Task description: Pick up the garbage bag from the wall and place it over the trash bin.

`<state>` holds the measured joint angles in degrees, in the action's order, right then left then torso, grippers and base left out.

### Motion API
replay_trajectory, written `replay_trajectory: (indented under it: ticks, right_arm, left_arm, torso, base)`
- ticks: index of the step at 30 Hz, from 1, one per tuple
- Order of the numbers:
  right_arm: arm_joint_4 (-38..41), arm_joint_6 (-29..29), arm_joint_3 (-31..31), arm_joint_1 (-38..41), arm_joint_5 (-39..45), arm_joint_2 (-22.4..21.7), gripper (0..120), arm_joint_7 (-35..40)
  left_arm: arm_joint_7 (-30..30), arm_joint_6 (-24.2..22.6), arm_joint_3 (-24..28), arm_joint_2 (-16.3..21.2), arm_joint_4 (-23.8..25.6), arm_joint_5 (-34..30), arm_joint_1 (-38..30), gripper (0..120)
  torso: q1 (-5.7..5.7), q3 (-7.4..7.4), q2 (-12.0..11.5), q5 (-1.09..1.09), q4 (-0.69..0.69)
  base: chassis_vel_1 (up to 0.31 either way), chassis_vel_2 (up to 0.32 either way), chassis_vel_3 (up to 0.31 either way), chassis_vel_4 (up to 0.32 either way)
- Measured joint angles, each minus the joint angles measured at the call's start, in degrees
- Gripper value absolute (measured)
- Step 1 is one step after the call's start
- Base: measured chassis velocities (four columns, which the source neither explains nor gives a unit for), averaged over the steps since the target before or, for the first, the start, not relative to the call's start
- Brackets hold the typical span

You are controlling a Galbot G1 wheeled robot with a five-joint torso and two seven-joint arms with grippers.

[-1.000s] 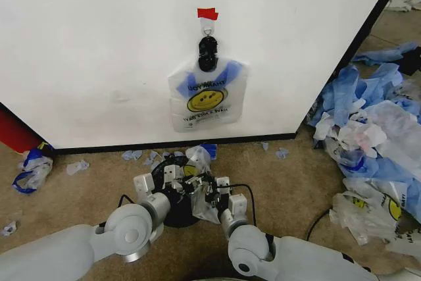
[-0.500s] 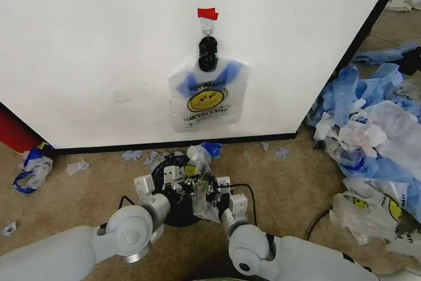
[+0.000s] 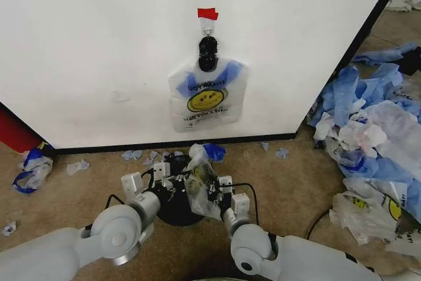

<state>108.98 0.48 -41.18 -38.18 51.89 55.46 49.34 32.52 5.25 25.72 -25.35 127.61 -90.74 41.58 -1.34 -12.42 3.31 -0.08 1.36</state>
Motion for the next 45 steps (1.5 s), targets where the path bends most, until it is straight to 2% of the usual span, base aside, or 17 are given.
replay_trajectory:
  ticks: [7, 15, 34, 45]
  right_arm:
    - [0.2, 0.0, 1.2, 0.0, 0.3, -0.2, 0, 0.0]
    - [1.2, 0.0, 2.2, -0.3, 0.8, -1.0, 0, 0.1]
    - [4.3, -0.1, 7.1, -3.6, 1.5, -4.6, 0, 0.0]
    - [4.6, 0.0, 10.1, -6.0, 1.5, -4.4, 0, -0.6]
  left_arm:
    - [-0.6, -0.1, -5.9, 2.7, 2.3, 1.5, 6.7, 0]
    - [-0.8, 0.0, -9.9, 4.8, 3.5, 2.2, 9.5, 0]
    - [-0.3, -0.1, -10.8, 6.1, 3.2, 3.9, 11.1, 0]
    - [-0.1, -0.2, -11.7, 7.2, 2.8, 4.5, 11.9, 0]
  torso:
    - [0.0, 0.0, 0.0, 0.01, -0.01]
    - [0.0, 0.0, 0.0, 0.01, 0.0]
    - [0.0, 0.0, 0.0, 0.01, -0.01]
    - [0.0, 0.0, 0.0, 0.01, -0.01]
  base:
    - [0.0, 0.0, 0.0, 0.0]
    - [0.0, 0.0, 0.0, 0.0]
    - [0.0, 0.0, 0.0, 0.0]
    - [0.0, 0.0, 0.0, 0.0]
